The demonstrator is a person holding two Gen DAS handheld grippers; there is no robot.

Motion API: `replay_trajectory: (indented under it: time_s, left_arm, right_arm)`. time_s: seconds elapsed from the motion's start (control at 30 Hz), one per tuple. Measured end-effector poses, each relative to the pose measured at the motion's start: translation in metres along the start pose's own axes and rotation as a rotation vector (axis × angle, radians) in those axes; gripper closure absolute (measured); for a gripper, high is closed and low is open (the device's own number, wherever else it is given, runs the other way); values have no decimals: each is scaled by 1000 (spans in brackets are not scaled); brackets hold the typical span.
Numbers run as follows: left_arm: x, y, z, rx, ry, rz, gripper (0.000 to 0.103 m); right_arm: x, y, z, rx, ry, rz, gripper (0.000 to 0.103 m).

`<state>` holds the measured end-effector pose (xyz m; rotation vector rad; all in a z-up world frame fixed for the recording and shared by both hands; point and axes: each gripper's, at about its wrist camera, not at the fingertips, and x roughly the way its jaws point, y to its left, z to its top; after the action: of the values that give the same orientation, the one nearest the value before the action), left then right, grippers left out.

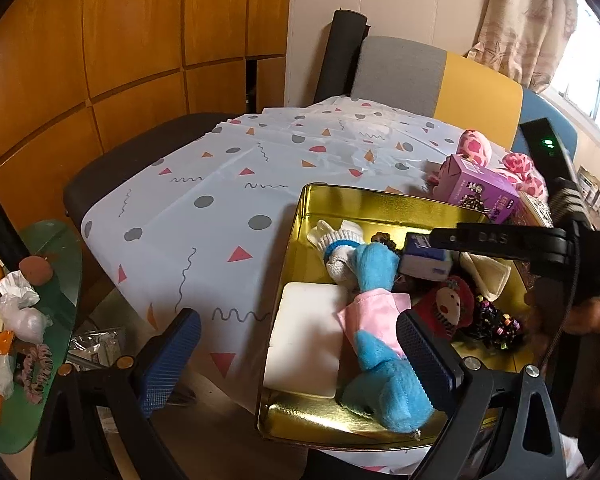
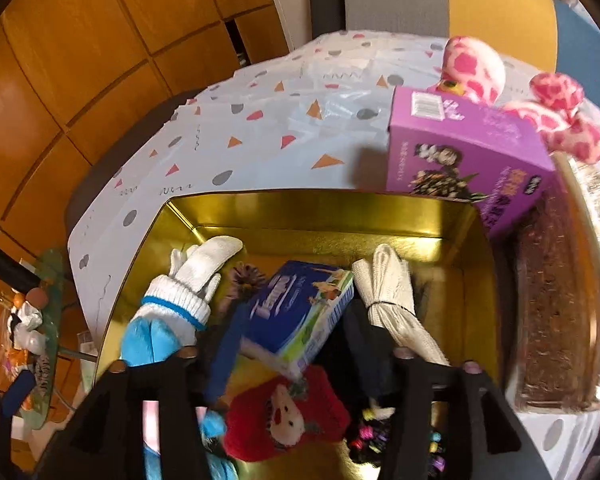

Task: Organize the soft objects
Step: 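Carry the blue Tempo tissue pack into the gold tray and open the right tool, then withdraw both tools from the tray toward the pink dishcloth roll and white cloth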

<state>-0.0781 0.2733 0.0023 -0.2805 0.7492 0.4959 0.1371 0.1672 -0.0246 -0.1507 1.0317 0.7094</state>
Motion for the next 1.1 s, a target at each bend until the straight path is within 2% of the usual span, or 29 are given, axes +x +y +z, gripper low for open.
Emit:
replay_trajectory:
  time_s: [0.07, 0.27, 0.5, 0.8, 1.1]
  left_arm:
    - [-1, 0, 0, 0, -2, 2, 4]
    - [-5, -4, -2, 21, -14, 31, 2]
    - [-7, -11, -5, 34, -15, 45, 1]
    - [-13, -25, -7, 72, -26, 17, 1]
    - [-18, -46, -8, 118, -30, -41, 1]
  right_arm:
    - [-8, 2, -4, -17, -30, -13, 31]
    - [-33, 4, -20, -69, -98, -68, 21]
    - [-60, 2, -37, -95, -173, -112, 21]
    - [-92, -7, -56, -112, -243, -159, 21]
    - [-134, -53, -74, -73, -297, -236, 21]
